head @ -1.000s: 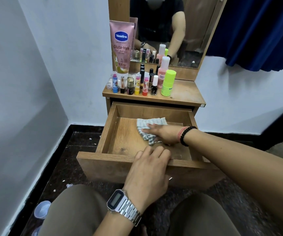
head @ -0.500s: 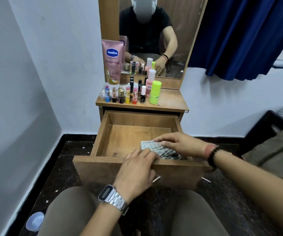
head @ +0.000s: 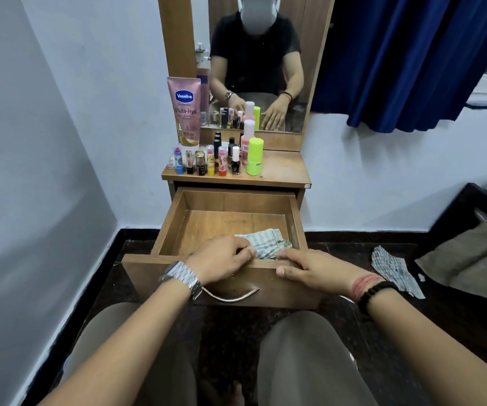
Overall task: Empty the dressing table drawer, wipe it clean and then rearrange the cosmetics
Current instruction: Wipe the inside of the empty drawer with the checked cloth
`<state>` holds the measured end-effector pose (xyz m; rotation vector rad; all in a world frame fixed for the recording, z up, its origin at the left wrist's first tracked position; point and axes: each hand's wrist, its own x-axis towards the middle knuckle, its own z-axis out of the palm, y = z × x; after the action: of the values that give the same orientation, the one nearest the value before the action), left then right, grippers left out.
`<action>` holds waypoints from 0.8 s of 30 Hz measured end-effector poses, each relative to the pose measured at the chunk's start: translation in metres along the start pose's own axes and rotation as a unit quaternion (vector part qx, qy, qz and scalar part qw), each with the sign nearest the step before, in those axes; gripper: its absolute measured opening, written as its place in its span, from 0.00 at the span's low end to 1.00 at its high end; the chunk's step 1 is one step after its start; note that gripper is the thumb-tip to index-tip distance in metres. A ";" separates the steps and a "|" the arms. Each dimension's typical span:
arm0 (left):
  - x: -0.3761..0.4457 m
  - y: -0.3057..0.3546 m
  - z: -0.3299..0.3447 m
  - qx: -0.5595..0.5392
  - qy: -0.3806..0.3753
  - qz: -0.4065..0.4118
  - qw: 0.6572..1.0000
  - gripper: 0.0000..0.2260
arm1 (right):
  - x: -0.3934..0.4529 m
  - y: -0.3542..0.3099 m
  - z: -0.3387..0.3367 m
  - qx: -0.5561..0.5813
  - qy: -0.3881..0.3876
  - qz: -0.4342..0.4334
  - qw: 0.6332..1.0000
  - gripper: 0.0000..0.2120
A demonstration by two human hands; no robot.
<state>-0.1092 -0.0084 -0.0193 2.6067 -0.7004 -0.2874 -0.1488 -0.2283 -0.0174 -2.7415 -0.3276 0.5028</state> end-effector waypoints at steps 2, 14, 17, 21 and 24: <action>0.022 0.003 -0.004 -0.006 -0.057 -0.021 0.998 0.11 | 0.000 -0.004 -0.001 -0.027 -0.012 0.008 1.000 0.26; 0.112 0.039 0.036 0.197 -0.219 -0.012 0.955 0.14 | 0.004 -0.001 0.000 -0.041 -0.026 -0.002 0.999 0.29; 0.115 0.040 0.036 0.181 -0.259 -0.007 0.949 0.10 | 0.005 0.001 0.000 -0.034 -0.036 0.002 0.999 0.30; 0.114 0.037 0.024 0.165 -0.309 -0.024 0.936 0.11 | 0.007 0.002 0.001 -0.010 0.017 0.002 1.000 0.37; 0.114 0.039 0.017 0.163 -0.350 -0.030 0.922 0.15 | 0.005 0.003 0.000 0.017 0.050 0.007 0.999 0.44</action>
<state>-0.0336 -0.1039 -0.0273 2.8254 -0.9575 -1.2617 -0.1433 -0.2297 -0.0198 -2.7260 -0.2714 0.3691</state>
